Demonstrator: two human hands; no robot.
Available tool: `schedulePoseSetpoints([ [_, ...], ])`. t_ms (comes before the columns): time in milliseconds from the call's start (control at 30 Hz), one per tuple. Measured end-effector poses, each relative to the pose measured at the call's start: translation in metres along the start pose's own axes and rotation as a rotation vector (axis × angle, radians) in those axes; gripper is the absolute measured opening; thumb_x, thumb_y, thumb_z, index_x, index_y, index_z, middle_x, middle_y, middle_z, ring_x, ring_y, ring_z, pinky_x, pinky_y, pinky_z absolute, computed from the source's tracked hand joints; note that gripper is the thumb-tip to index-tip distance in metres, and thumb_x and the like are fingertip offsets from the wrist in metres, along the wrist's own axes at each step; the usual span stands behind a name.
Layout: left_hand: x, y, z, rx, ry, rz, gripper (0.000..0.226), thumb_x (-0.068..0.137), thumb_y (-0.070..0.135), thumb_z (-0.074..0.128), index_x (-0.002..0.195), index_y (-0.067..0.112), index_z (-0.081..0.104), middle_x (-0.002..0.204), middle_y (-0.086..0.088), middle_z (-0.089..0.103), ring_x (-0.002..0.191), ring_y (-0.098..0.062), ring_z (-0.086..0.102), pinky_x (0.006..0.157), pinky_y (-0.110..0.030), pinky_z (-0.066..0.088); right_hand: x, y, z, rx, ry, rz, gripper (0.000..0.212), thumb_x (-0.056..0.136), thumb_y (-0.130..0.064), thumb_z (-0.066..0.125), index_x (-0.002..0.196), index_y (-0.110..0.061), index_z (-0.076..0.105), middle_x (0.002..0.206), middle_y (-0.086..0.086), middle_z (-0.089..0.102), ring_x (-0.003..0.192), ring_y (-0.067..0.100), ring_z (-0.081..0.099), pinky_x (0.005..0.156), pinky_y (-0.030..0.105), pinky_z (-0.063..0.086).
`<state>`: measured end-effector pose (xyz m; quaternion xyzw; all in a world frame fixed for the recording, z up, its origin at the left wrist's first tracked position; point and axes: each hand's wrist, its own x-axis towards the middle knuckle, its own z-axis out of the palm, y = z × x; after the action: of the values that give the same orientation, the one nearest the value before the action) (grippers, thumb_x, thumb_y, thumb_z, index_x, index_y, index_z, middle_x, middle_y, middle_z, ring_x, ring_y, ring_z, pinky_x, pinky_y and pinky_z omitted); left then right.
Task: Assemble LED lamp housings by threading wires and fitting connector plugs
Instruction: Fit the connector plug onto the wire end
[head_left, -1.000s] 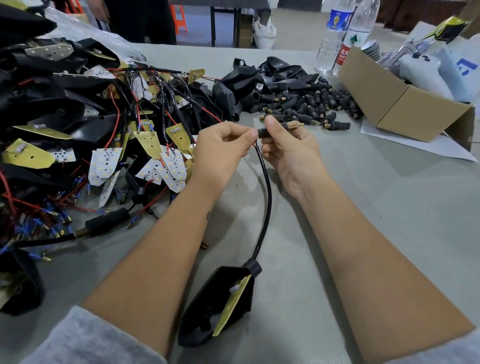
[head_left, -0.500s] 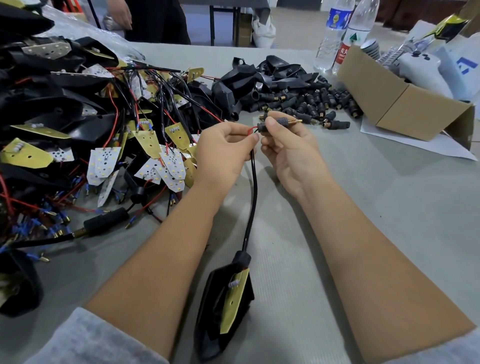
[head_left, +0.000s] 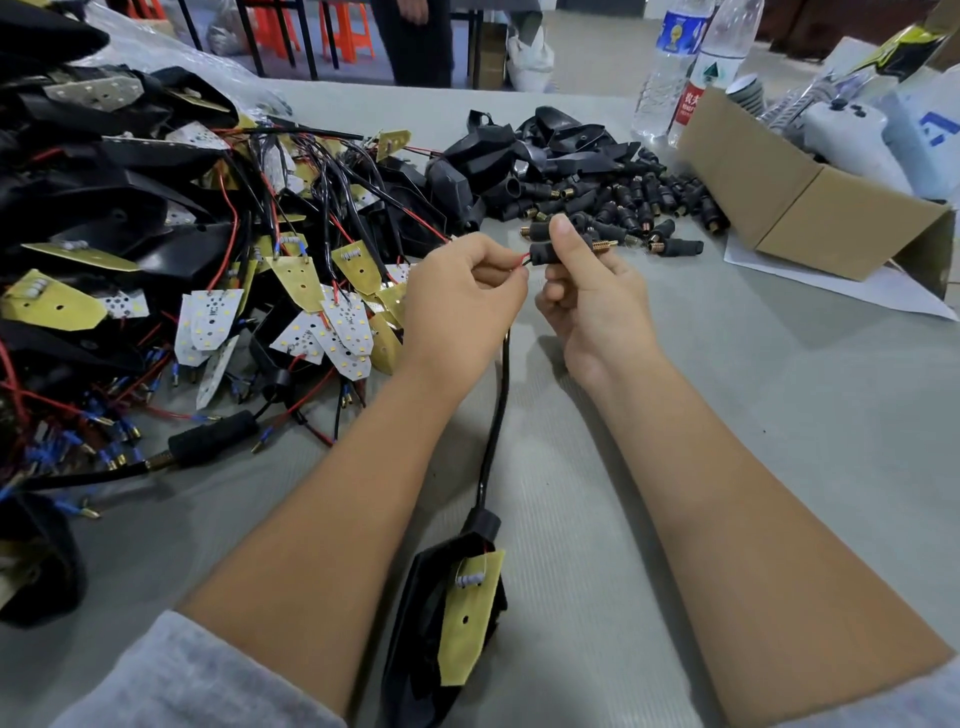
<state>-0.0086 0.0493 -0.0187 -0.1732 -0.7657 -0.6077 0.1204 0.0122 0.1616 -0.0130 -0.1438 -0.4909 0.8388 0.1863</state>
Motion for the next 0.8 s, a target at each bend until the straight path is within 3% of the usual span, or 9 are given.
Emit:
schedulePoseSetpoints([
  [100,0.0005,0.0017,-0.0007,-0.040,0.003,-0.013,0.027,0.086,0.016,0.071,0.092,0.039,0.058,0.063,0.006,0.068,0.064,-0.012,0.067,0.066,-0.032,0.055,0.0000,-0.0003,-0.0004,0.045,-0.025,0.024,0.019,0.087,-0.024,0.073,0.086,-0.012,0.059,0.058,-0.003,0.055,0.046,0.006,0.045,0.055,0.018,0.046],
  [233,0.0001,0.0023,-0.0011,-0.059,-0.006,-0.021,0.021,0.087,0.011,0.070,0.086,0.031,0.067,0.069,-0.001,0.070,0.071,-0.022,0.069,0.072,-0.041,0.058,0.0011,-0.0001,-0.0019,0.043,-0.040,0.032,0.018,0.087,-0.024,0.073,0.082,-0.013,0.060,0.058,-0.002,0.056,0.048,0.007,0.046,0.055,0.019,0.046],
  [433,0.0005,0.0006,-0.0030,-0.011,-0.036,-0.018,0.013,0.087,0.009,0.067,0.087,0.020,0.073,0.077,0.005,0.070,0.076,-0.015,0.067,0.077,-0.037,0.057,0.0031,0.0025,-0.0020,-0.027,-0.054,0.010,0.019,0.086,-0.025,0.074,0.091,-0.010,0.062,0.059,-0.004,0.055,0.047,0.006,0.045,0.052,0.018,0.045],
  [567,0.0010,0.0013,-0.0052,-0.008,-0.086,-0.035,0.012,0.090,0.009,0.065,0.097,0.013,0.074,0.081,0.000,0.071,0.075,-0.017,0.067,0.075,-0.037,0.057,0.0040,0.0019,-0.0011,-0.036,-0.064,-0.005,0.016,0.087,-0.021,0.073,0.083,-0.011,0.061,0.060,-0.003,0.052,0.048,0.006,0.044,0.052,0.019,0.044],
  [800,0.0059,-0.0015,-0.0076,-0.059,0.017,-0.134,0.009,0.087,0.020,0.071,0.093,0.014,0.070,0.078,-0.002,0.071,0.076,-0.018,0.070,0.076,-0.044,0.058,0.0011,0.0015,0.0017,0.010,-0.185,-0.038,0.006,0.092,-0.011,0.065,0.086,-0.014,0.066,0.064,-0.003,0.060,0.053,0.005,0.053,0.059,0.019,0.049],
])
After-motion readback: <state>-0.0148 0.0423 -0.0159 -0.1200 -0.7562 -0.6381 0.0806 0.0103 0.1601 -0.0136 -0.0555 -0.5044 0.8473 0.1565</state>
